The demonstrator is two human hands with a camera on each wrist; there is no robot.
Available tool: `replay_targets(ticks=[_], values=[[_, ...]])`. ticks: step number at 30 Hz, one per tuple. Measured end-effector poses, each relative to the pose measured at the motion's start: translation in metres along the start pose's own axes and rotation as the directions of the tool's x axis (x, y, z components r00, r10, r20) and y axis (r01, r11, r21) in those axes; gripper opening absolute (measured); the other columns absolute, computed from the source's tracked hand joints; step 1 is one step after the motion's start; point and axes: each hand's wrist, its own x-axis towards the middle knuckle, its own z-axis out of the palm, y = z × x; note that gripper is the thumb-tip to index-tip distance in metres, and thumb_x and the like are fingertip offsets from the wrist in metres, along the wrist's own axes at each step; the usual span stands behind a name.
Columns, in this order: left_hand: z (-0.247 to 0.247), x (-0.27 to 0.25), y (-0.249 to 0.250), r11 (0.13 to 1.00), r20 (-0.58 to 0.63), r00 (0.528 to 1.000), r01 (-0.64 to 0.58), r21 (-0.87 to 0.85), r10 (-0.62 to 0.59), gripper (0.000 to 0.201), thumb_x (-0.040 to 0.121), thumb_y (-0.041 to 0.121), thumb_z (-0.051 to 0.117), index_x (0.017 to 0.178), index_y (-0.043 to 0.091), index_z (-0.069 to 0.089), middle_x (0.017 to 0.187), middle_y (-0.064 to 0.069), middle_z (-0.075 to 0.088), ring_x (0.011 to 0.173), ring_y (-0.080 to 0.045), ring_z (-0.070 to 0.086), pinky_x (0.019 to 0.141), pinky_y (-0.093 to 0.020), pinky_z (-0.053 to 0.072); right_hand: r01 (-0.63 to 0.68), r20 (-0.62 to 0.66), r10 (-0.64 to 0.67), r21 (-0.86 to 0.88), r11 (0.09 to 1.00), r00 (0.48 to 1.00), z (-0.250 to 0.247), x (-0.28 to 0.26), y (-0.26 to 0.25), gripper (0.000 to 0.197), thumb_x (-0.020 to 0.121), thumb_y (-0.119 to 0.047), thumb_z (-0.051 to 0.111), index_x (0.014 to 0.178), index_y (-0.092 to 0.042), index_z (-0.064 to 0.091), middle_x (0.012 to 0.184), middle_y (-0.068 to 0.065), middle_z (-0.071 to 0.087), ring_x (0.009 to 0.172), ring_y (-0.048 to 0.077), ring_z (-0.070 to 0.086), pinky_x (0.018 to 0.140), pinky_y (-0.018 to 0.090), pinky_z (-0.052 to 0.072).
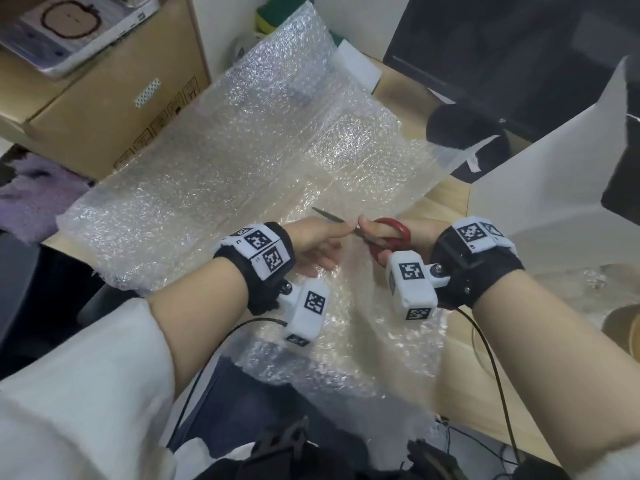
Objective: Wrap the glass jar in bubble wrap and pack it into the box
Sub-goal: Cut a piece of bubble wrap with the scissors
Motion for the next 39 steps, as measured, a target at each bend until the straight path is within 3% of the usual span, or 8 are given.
replay_targets(ticks=[4,9,12,17,23,29,34,39], values=[[0.003,-0.007,0.0,0.989,0.051,0.996,-0.064,-0.13,0.071,0.037,0.082,0.039,0.062,0.107,0.011,0.059,0.108,-0.008,0.065,0.104,-0.022,0.064,0.082,-0.03,0.056,0.077,0.093,-0.083,0.075,0.994,0.992,0.01,0.002,0.003,0.057,0.083,-0.05,0.032,0.052,-0.008,0.053,0.037,-0.005,0.052,0.03,0.005,0.047,0.035,0.013,0.038],[0.003,-0.005,-0.008,0.97,-0.039,0.996,-0.085,-0.227,0.078,0.012,0.081,-0.003,0.062,0.076,0.007,0.057,0.078,-0.015,0.062,0.062,-0.019,0.062,0.056,-0.025,0.055,0.017,0.103,-0.022,0.046,0.999,0.994,0.007,0.005,0.002,0.065,0.084,-0.06,0.04,0.048,-0.006,0.051,0.036,-0.003,0.049,0.028,0.007,0.043,0.033,0.013,0.033],[0.008,-0.006,-0.006,0.978,-0.057,0.978,-0.202,-0.045,0.199,0.025,0.078,-0.005,0.059,0.062,0.012,0.051,0.061,-0.005,0.054,0.04,-0.008,0.053,0.041,-0.014,0.044,-0.001,0.035,0.004,-0.092,0.996,0.999,0.005,0.005,-0.004,0.072,0.094,-0.053,0.026,0.04,-0.019,0.059,0.036,-0.006,0.049,0.027,0.005,0.041,0.031,0.015,0.03],[0.005,-0.006,-0.007,0.942,-0.042,0.942,-0.329,0.059,0.332,0.03,0.077,-0.008,0.055,0.059,0.013,0.045,0.057,-0.003,0.046,0.04,-0.004,0.044,0.036,-0.009,0.031,0.005,0.087,-0.002,-0.029,1.0,0.996,-0.001,0.007,-0.006,0.05,0.077,-0.057,0.049,0.049,-0.017,0.06,0.042,-0.004,0.053,0.033,0.008,0.045,0.036,0.017,0.033],[0.003,-0.002,-0.021,0.92,-0.025,0.92,-0.391,0.034,0.392,0.029,0.071,-0.011,0.055,0.057,0.013,0.045,0.05,0.004,0.051,0.042,-0.001,0.048,0.052,-0.022,0.039,0.048,0.049,-0.042,-0.131,0.99,0.998,-0.015,0.013,-0.006,0.04,0.079,-0.049,0.054,0.066,-0.013,0.067,0.047,-0.004,0.055,0.041,0.007,0.047,0.042,0.017,0.036],[0.005,-0.002,-0.022,0.899,0.067,0.898,-0.437,0.02,0.434,0.032,0.069,-0.019,0.048,0.054,0.008,0.041,0.037,0.011,0.046,0.04,0.003,0.044,0.047,-0.01,0.038,-0.013,0.147,0.052,-0.256,0.967,0.988,-0.009,0.019,-0.021,0.059,0.067,-0.068,0.056,0.061,-0.01,0.057,0.047,-0.003,0.053,0.041,0.01,0.045,0.044,0.019,0.036],[0.005,0.0,-0.026,0.887,0.115,0.881,-0.461,-0.01,0.459,0.029,0.062,-0.018,0.047,0.051,0.008,0.04,0.039,0.012,0.045,0.041,0.002,0.042,0.048,-0.01,0.038,0.021,-0.024,-0.031,-0.34,0.94,0.999,-0.009,0.021,-0.025,0.075,0.052,-0.075,0.067,0.083,-0.008,0.063,0.063,0.0,0.057,0.062,0.016,0.049,0.062,0.026,0.04],[0.005,-0.002,-0.021,0.87,0.116,0.863,-0.48,-0.116,0.492,0.024,0.065,-0.012,0.052,0.055,0.008,0.045,0.042,0.012,0.051,0.045,0.002,0.049,0.052,-0.01,0.043,0.03,-0.071,-0.061,-0.372,0.928,0.996,-0.003,0.024,-0.022,0.051,0.068,-0.067,0.049,0.047,-0.023,0.064,0.047,-0.008,0.054,0.044,0.008,0.046,0.053,0.023,0.036]])
